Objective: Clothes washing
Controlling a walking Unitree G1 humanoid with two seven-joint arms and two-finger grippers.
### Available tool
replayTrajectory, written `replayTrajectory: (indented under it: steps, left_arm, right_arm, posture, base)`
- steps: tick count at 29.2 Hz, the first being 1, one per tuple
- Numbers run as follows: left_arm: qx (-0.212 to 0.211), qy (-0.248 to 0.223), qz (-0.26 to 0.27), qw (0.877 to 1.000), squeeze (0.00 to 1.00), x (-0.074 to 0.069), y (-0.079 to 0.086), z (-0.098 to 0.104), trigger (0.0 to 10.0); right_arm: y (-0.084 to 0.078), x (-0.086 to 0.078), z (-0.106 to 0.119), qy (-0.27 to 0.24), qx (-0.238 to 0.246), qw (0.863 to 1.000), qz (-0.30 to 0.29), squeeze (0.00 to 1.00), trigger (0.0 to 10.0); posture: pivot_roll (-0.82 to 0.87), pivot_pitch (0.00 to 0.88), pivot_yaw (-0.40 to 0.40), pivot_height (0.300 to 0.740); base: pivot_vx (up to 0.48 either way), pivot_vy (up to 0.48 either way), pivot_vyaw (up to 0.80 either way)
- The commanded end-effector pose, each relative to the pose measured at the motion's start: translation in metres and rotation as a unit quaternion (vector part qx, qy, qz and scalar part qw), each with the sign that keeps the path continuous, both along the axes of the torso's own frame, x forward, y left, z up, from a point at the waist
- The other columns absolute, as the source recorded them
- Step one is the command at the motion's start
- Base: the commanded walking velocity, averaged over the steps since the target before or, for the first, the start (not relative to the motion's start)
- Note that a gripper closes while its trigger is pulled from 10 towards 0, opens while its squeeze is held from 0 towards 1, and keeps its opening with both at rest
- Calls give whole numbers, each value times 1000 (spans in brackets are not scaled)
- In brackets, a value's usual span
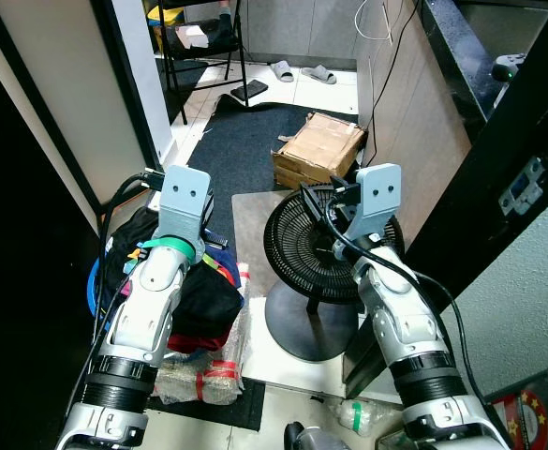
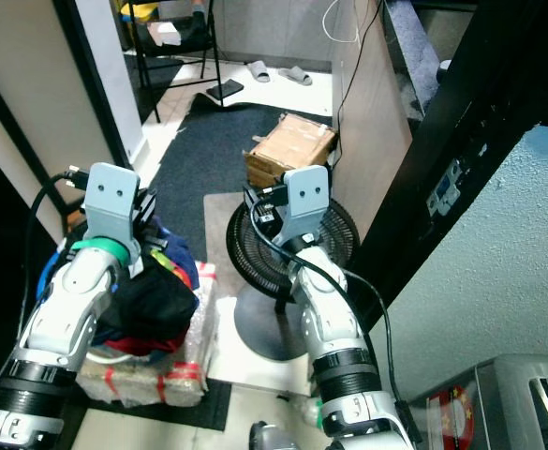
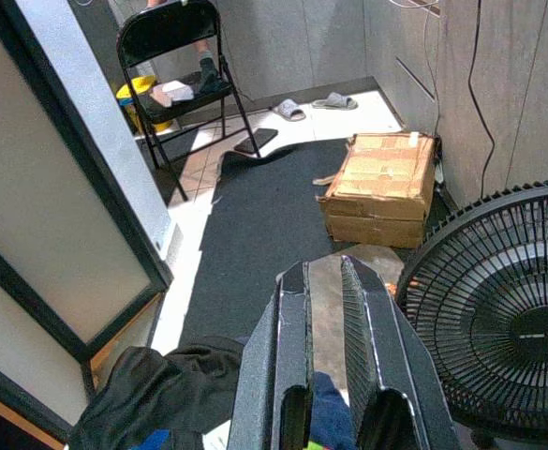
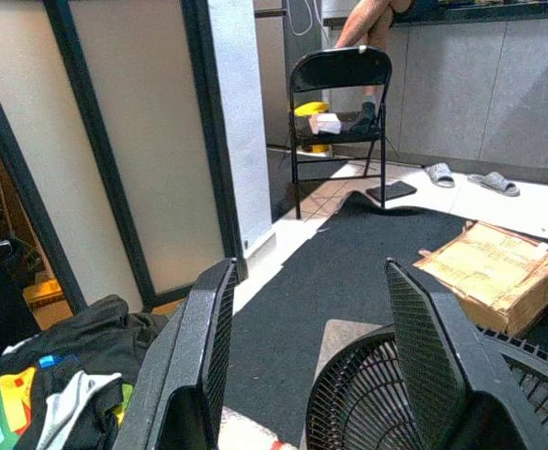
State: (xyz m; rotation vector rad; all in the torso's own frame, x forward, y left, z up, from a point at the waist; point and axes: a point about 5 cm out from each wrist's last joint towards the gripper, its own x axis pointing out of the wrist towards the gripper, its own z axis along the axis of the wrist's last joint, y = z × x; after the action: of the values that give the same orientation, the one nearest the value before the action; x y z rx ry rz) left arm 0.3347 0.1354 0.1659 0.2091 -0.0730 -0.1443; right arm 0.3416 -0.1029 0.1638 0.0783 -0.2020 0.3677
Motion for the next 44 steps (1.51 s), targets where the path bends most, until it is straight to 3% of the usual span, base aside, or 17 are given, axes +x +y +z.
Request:
replayTrajectory:
  steps: [1,32,34,35,36,39,41,42,44]
  left_arm:
    - [-1,6,-2,1000,0,-3,0,-3,10000]
    - [3,11,-5,1000,0,-3,0,-6,10000]
    - [7,28,-5,1000,0,-9,9,-14,10000]
    - [7,28,-5,1000,0,-9,9,-14,10000]
    - [9,36,-8,999,0,-12,13,-19,10000]
    - [-21,52,-13,998,0,-19,17,-28,10000]
    - [-21,52,-13,998,0,-19,17,-28,10000]
    - [-48,57,-4,997,0,-19,20,-31,10000]
    - [-58,58,12,997,0,-19,27,-34,10000]
  right_arm:
    - [2,-2,-4,6,0,1000,3,0,10000]
    - [2,-1,-7,10,-10,1000,5,0,10000]
    - [0,-3,-33,71,-52,996,-4,0,10000]
    - [0,-3,-33,71,-52,996,-4,0,10000]
    - [-1,-5,-46,99,-75,992,-6,0,10000]
    - [-8,-5,-56,141,-35,989,-14,0,10000]
    - [-8,-5,-56,141,-35,989,-14,0,10000]
    - [-10,-5,-60,154,-15,988,-11,0,10000]
    - [-13,-5,-61,158,10,987,-12,0,10000]
  posture:
    - [8,16,19,740]
    - [3,0,20,740]
    - [6,0,18,740]
    - [6,0,18,740]
    - [6,0,18,740]
    - [9,0,12,740]
    - [9,0,12,740]
    - [9,0,11,740]
    - [4,0,13,740]
  base:
    - [0,0,0]
    - [0,0,0]
    - [0,0,0]
    - [0,0,0]
    - [0,0,0]
    - [0,0,0]
    - [0,0,0]
    - [0,0,0]
    - [0,0,0]
